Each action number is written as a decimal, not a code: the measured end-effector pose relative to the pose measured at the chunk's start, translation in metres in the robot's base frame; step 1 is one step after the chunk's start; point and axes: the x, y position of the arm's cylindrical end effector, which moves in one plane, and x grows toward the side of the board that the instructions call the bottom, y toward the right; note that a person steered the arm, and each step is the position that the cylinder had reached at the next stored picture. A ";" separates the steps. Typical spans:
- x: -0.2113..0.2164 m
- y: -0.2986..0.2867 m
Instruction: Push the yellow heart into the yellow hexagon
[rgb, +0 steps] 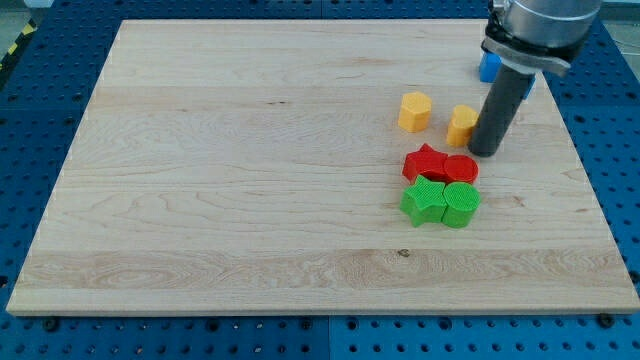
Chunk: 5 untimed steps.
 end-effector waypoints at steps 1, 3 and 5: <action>-0.001 0.002; -0.014 -0.024; -0.011 0.042</action>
